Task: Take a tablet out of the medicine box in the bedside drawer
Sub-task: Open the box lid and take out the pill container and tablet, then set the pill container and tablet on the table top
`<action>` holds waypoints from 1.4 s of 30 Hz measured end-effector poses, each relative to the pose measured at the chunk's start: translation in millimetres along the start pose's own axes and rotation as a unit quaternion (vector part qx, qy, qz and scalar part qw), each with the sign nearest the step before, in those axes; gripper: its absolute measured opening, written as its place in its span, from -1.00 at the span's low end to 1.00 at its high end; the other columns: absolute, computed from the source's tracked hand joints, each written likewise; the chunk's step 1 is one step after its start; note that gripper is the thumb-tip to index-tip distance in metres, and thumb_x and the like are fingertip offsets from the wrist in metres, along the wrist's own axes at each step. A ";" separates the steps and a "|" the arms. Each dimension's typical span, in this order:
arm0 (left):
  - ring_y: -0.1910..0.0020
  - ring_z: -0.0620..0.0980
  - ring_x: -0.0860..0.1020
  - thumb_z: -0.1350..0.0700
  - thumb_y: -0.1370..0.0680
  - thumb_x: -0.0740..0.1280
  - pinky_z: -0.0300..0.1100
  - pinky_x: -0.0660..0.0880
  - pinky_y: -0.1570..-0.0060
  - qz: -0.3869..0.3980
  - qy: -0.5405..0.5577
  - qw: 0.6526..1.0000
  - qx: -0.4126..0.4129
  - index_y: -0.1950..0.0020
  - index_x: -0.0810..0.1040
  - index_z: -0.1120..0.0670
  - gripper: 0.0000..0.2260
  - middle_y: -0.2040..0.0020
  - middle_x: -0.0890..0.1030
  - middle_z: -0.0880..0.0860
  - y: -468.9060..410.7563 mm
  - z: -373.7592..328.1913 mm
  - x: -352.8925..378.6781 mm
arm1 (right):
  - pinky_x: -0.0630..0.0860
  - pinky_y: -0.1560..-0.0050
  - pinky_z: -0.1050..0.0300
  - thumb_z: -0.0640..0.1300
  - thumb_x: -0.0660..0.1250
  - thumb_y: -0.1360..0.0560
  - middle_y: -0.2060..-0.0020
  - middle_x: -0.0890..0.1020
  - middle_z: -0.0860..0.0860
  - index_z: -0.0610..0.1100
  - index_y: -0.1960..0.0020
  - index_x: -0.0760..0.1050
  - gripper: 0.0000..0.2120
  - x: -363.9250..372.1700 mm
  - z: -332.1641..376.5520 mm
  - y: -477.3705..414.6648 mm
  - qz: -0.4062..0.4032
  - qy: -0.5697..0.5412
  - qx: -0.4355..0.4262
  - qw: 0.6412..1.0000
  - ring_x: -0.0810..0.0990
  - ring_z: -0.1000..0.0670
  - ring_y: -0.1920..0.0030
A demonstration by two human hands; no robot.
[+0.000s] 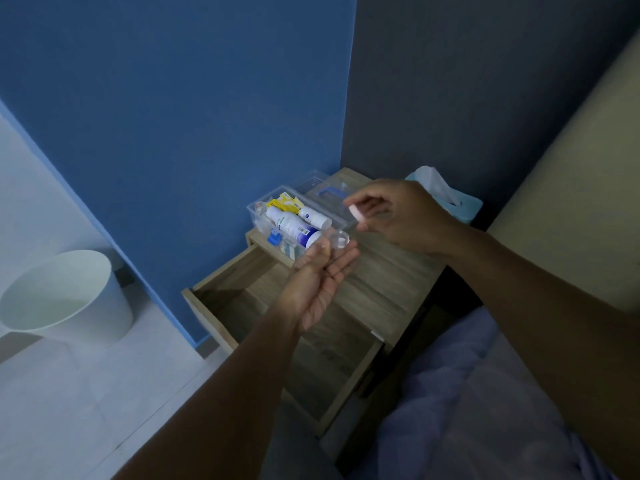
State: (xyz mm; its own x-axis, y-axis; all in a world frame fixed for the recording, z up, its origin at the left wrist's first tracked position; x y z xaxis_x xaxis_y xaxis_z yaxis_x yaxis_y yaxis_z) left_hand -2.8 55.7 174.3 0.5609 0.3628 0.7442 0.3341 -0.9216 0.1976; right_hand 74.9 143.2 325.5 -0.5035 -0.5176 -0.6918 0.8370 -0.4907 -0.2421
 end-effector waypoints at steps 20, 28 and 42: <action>0.07 -0.31 0.65 0.19 -0.49 0.45 -0.44 0.54 0.17 -0.052 -0.400 0.912 0.077 -0.22 0.56 0.08 -0.69 0.03 0.69 -0.11 -70.6 39.6 -40.8 | 0.53 0.12 0.42 -0.14 0.55 -0.35 0.30 0.65 0.29 0.01 0.02 0.68 -0.79 72.4 -216.8 91.8 -0.213 -0.093 0.292 0.928 0.67 0.21 0.18; -0.13 -0.09 0.54 -0.16 -0.59 0.17 -0.17 0.50 -0.07 -0.006 -0.639 0.766 0.068 -0.31 0.44 -0.03 -0.64 -0.20 0.54 -0.03 -107.5 65.4 -58.3 | 0.40 0.13 0.63 -0.10 0.49 -0.43 0.10 0.65 0.16 -0.06 -0.14 0.64 -0.72 91.1 -253.6 120.4 -0.304 -0.058 0.345 0.886 0.59 0.21 0.06; -0.38 0.07 0.38 -0.07 -0.61 0.20 0.12 0.32 -0.40 0.021 -0.727 0.672 0.138 -0.41 0.37 0.07 -0.59 -0.38 0.46 0.11 -139.6 95.1 -29.1 | 0.23 -0.45 0.09 -0.13 0.29 -0.59 -0.41 0.45 -0.15 -0.16 -0.40 0.47 -0.61 110.1 -264.5 121.4 -0.320 0.059 0.339 0.883 0.35 -0.13 -0.45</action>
State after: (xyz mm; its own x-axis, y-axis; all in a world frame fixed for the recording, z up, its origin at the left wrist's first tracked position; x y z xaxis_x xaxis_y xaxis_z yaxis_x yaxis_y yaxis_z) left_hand 6.2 186.9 64.4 0.6551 0.2731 -0.7045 0.3100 -0.9475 -0.0791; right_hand 177.8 212.1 40.0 -0.7671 0.0745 -0.6372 0.0484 -0.9837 -0.1734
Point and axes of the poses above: each hand's wrist, its own y-axis away from the middle knuckle, its own x-axis out of the palm, z = x × y, the point moved 8 cm from there along -y, towards the middle knuckle
